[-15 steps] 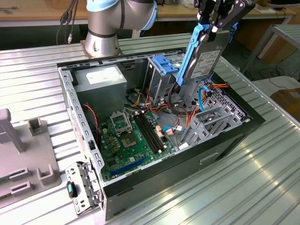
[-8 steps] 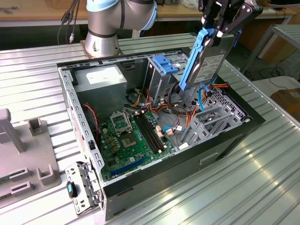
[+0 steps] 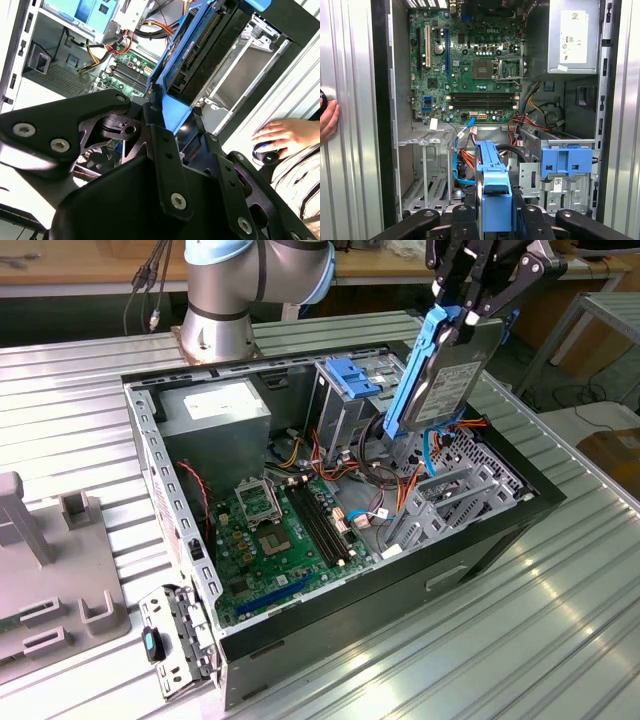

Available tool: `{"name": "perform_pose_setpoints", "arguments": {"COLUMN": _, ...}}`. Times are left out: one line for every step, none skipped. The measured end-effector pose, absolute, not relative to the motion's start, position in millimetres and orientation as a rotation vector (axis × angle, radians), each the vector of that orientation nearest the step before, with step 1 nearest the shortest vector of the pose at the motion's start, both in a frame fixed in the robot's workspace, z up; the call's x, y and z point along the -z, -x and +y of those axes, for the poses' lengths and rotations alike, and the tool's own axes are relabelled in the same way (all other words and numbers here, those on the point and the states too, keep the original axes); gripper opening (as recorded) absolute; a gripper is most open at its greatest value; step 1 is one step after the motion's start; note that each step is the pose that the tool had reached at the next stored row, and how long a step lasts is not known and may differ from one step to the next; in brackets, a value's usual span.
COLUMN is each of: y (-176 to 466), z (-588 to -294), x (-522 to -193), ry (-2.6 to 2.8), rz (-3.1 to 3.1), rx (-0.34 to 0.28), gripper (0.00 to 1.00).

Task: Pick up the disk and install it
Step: 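Pick up the disk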

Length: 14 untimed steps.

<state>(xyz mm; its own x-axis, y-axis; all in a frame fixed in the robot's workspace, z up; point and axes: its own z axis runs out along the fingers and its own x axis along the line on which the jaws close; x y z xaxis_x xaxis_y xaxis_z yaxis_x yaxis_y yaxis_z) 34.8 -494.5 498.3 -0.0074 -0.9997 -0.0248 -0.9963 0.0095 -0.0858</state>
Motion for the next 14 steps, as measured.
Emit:
{"name": "perform_pose_setpoints", "arguments": {"y": -34.0, "z": -494.5, "x": -498.3, "ry": 2.156, "rz": 2.175, "rx": 0.067, "gripper": 0.36}}
{"name": "perform_pose_setpoints", "arguments": {"y": -33.4, "z": -494.5, "x": -498.3, "ry": 2.156, "rz": 2.175, "rx": 0.067, "gripper": 0.36}}
{"name": "perform_pose_setpoints", "arguments": {"y": -32.3, "z": -494.5, "x": -498.3, "ry": 2.156, "rz": 2.175, "rx": 0.067, "gripper": 0.36}}
{"name": "perform_pose_setpoints", "arguments": {"y": -30.1, "z": -494.7, "x": -498.3, "ry": 2.157, "rz": 2.175, "rx": 0.067, "gripper": 0.36}}
{"name": "perform_pose_setpoints", "arguments": {"y": -27.3, "z": -495.4, "x": -498.2, "ry": 2.156, "rz": 2.175, "rx": 0.067, "gripper": 0.36}}
{"name": "perform_pose_setpoints", "arguments": {"y": -25.3, "z": -495.6, "x": -498.3, "ry": 2.156, "rz": 2.175, "rx": 0.067, "gripper": 0.36}}
{"name": "perform_pose_setpoints", "arguments": {"y": -23.0, "z": -495.7, "x": -498.2, "ry": 2.156, "rz": 2.175, "rx": 0.067, "gripper": 0.36}}
{"name": "perform_pose_setpoints", "arguments": {"y": -21.2, "z": -495.9, "x": -498.3, "ry": 2.156, "rz": 2.175, "rx": 0.067, "gripper": 0.36}}
{"name": "perform_pose_setpoints", "arguments": {"y": -18.5, "z": -496.1, "x": -498.3, "ry": 2.156, "rz": 2.175, "rx": 0.067, "gripper": 0.36}}
{"name": "perform_pose_setpoints", "arguments": {"y": -16.2, "z": -496.3, "x": -498.2, "ry": 2.156, "rz": 2.175, "rx": 0.067, "gripper": 0.36}}
{"name": "perform_pose_setpoints", "arguments": {"y": -13.3, "z": -496.7, "x": -498.2, "ry": 2.156, "rz": 2.175, "rx": 0.067, "gripper": 0.36}}
{"name": "perform_pose_setpoints", "arguments": {"y": -6.6, "z": -497.5, "x": -498.3, "ry": 2.156, "rz": 2.174, "rx": 0.068, "gripper": 0.36}}
{"name": "perform_pose_setpoints", "arguments": {"y": 0.0, "z": -498.3, "x": -498.3, "ry": 2.156, "rz": 2.174, "rx": 0.068, "gripper": 0.36}}
{"name": "perform_pose_setpoints", "arguments": {"y": 3.8, "z": -498.9, "x": -498.2, "ry": 2.156, "rz": 2.174, "rx": 0.068, "gripper": 0.36}}
